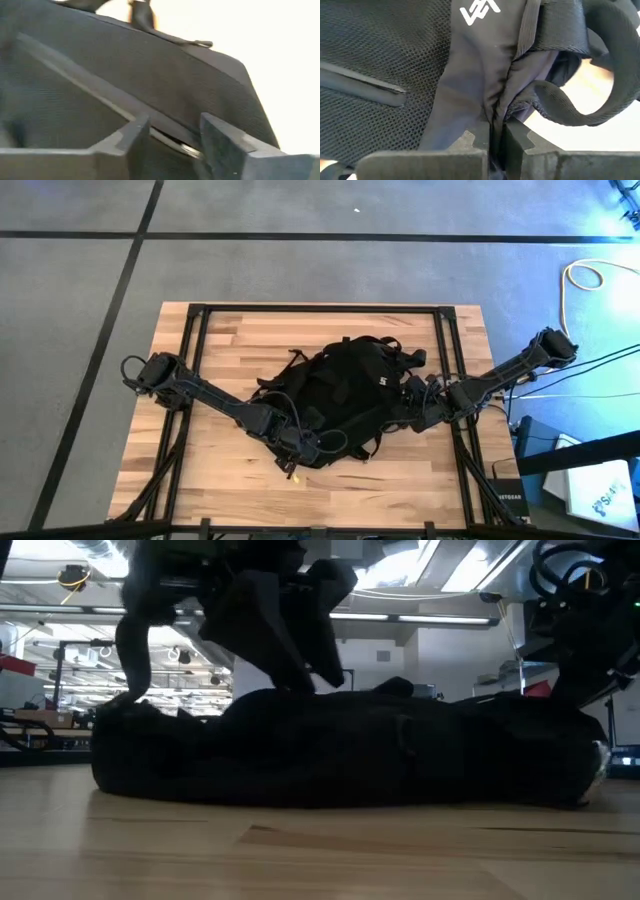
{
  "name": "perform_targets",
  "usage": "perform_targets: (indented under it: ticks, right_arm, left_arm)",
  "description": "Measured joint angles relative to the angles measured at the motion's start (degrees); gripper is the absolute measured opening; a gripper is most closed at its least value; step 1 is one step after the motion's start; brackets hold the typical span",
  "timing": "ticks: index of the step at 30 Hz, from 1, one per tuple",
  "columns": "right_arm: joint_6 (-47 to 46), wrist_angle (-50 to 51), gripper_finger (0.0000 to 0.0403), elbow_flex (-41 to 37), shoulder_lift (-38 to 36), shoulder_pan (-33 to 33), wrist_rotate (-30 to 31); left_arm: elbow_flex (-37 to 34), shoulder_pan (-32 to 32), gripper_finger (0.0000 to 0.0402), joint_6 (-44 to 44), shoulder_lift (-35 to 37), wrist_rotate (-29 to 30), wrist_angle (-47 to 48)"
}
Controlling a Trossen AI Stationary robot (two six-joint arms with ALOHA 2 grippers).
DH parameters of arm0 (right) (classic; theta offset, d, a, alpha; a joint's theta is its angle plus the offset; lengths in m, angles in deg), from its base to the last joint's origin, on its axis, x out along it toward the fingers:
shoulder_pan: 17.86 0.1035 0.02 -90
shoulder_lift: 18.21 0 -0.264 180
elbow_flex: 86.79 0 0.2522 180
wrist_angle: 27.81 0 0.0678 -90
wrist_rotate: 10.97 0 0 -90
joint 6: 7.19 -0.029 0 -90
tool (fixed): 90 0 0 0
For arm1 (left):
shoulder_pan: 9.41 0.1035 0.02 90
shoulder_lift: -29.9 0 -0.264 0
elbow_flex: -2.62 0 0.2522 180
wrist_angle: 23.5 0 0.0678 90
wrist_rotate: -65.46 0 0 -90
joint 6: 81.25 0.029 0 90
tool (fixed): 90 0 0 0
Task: Unpack backpack
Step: Remove the pink charger cable from the black backpack
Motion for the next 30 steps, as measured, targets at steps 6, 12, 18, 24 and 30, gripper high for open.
perform_targets:
  ticks: [6, 12, 18, 24, 30]
  right_arm:
    - [5.7, -7.9, 0.0001, 0.0, 0.0, 0.0, -2.3]
    - [9.5, -10.6, 0.0003, 0.0, 0.0, 0.0, -2.2]
    - [9.6, -10.0, 0.0011, 0.0, 0.0, 0.0, -1.8]
    - [9.7, -10.4, 0.0023, 0.0, 0.0, 0.1, 0.9]
    - [9.9, -9.3, 0.0057, 0.1, 0.0, 0.1, 2.8]
  left_arm:
    - [0.0, -0.1, 0.0185, 1.7, 0.0, 17.3, -0.9]
    - [0.0, -0.1, 0.0173, 1.3, 0.0, 17.6, -3.8]
    - [0.0, 0.8, 0.0170, -2.9, 0.0, 18.5, -3.9]
    - [-2.6, 2.5, 0.0170, -5.9, 0.0, 17.1, -3.9]
    - [-4.3, 3.1, 0.0170, -8.7, 0.0, 17.1, -4.2]
